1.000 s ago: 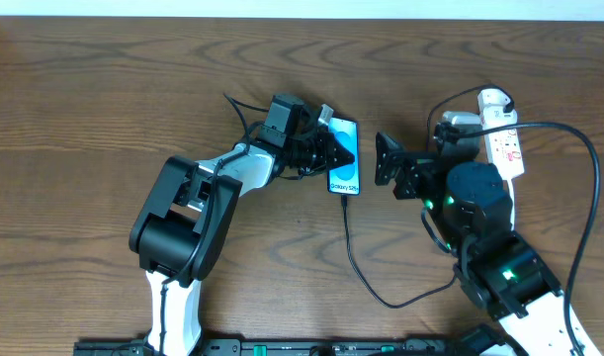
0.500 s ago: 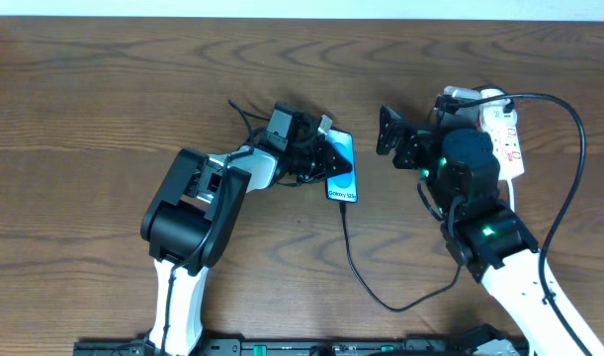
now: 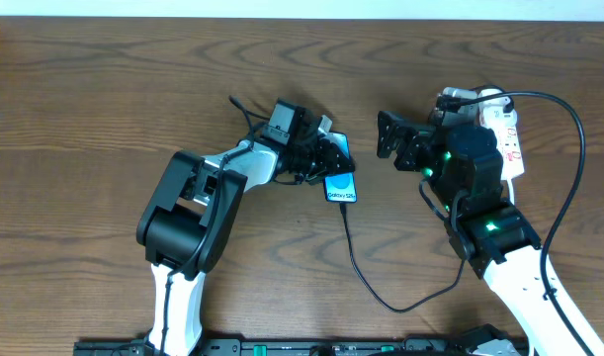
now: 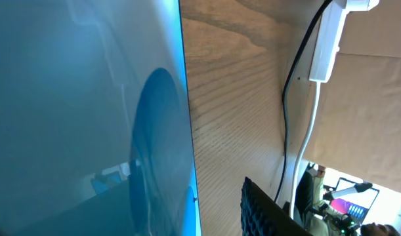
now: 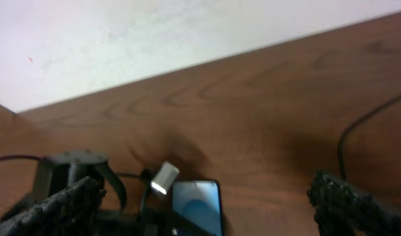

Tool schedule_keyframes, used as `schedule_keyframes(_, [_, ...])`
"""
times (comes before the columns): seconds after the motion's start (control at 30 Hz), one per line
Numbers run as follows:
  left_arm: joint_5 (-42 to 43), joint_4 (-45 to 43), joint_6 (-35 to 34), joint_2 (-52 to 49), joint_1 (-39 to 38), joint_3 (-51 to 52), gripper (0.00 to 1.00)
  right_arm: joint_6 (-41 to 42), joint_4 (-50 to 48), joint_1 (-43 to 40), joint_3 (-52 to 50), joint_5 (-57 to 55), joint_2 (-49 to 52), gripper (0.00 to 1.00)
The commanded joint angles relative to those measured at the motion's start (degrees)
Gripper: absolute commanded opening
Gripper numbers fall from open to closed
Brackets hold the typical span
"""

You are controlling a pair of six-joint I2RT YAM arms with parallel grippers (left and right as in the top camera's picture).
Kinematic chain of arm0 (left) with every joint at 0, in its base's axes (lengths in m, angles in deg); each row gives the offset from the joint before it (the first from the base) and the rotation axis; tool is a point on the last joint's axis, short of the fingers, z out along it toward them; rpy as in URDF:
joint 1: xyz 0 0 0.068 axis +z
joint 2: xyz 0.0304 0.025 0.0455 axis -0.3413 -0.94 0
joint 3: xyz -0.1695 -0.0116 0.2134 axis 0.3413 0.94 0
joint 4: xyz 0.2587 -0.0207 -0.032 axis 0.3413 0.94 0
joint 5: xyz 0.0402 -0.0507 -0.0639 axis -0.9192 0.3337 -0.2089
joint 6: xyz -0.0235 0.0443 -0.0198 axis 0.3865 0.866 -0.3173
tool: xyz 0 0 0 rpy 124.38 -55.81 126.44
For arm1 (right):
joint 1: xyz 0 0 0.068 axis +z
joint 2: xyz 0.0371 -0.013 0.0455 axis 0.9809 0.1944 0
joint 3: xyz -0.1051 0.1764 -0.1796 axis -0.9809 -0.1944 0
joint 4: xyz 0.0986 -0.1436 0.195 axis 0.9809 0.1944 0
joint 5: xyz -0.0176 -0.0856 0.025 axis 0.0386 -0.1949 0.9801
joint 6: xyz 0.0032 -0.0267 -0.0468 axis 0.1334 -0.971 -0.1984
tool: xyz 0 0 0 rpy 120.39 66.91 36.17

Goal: Plug charger to phone and switch on socket
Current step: 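Lower the plugged phone flat onto the table with the left gripper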

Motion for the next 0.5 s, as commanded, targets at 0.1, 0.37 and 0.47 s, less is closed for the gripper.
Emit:
schedule_keyframes(0.1, [-14.7, 7.7, 5.2, -2.3, -2.2, -0.1, 0.41, 0.6, 2.9, -0.3, 0.4, 0.5, -2.7, 0.99])
schedule_keyframes(0.37, [-19.5, 11.5, 8.5, -2.3, -3.3, -1.4, 0.45, 0.6, 7.6, -0.3, 0.4, 0.4, -5.1, 0.99])
schedule_keyframes(0.47, [-14.0, 11.2, 14.1, -2.3, -3.3, -1.4, 0.46, 0.6, 7.6, -0.3, 0.4, 0.4, -5.2, 0.99])
